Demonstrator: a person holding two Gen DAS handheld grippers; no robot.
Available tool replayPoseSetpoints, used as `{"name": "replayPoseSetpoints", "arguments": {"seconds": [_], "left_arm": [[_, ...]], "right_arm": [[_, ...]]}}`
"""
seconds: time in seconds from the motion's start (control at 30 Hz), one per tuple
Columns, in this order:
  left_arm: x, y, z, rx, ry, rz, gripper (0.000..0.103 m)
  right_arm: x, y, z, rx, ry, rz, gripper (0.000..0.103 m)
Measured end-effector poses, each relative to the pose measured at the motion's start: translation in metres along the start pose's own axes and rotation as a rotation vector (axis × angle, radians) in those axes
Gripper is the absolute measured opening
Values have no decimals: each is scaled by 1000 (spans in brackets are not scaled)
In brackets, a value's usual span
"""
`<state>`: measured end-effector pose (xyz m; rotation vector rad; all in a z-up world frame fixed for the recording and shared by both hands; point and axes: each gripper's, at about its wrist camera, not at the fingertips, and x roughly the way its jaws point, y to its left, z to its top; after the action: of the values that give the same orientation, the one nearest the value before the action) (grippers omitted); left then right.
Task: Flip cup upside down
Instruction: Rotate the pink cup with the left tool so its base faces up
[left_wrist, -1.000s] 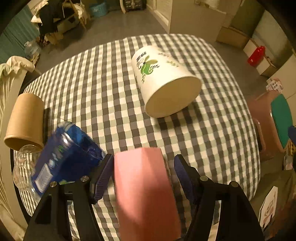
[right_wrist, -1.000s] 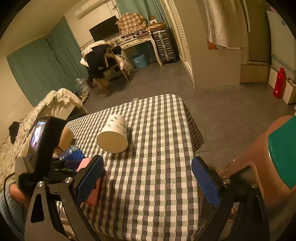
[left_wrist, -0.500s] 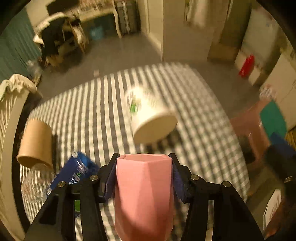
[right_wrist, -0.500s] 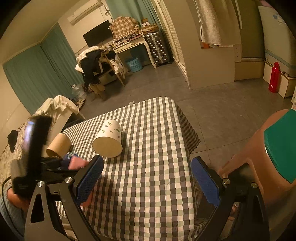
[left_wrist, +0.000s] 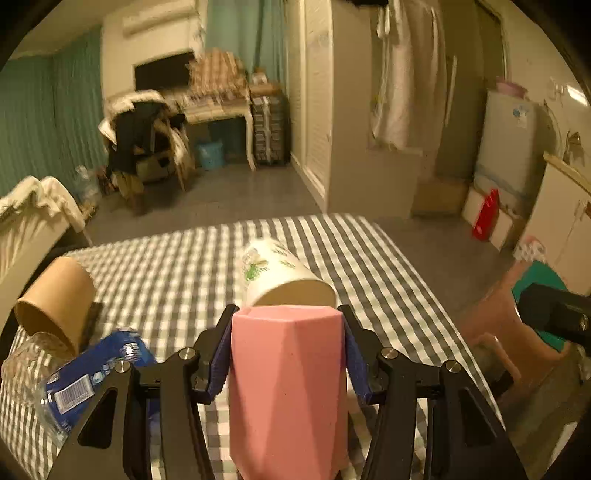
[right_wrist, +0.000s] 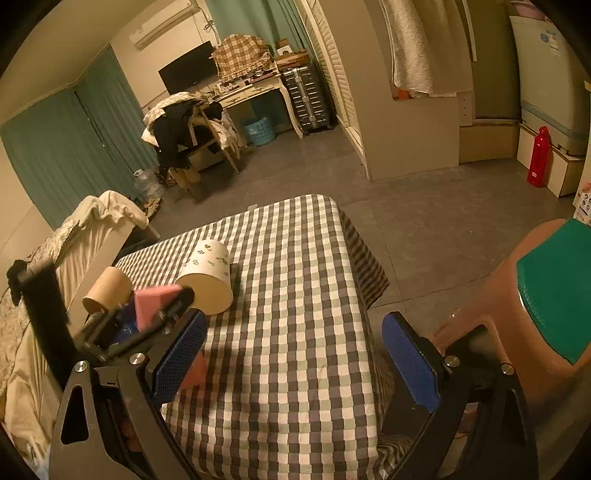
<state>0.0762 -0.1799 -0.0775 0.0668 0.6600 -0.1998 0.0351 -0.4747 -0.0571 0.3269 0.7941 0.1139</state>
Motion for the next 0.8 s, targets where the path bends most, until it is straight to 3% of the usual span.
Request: {"name": "replayPoseSetpoints", "arguments": {"seconds": [0.2,0.43,0.6,0.8], "left_arm": [[-30,-3,-17,65,-19,4,54],[-52,-4,-35,98,22,-8,54],[-40,-3,-29,66,31,-5,54],[-25,-3,-13,28,-27,-5,54]], "right_arm": [[1,0,1,2,1,-4,96],[-2,4,-1,-8,-3,-3,96],[-1,4,-1,-7,-3,-4,96],[-1,5,-1,-6,-3,-9,96]]}}
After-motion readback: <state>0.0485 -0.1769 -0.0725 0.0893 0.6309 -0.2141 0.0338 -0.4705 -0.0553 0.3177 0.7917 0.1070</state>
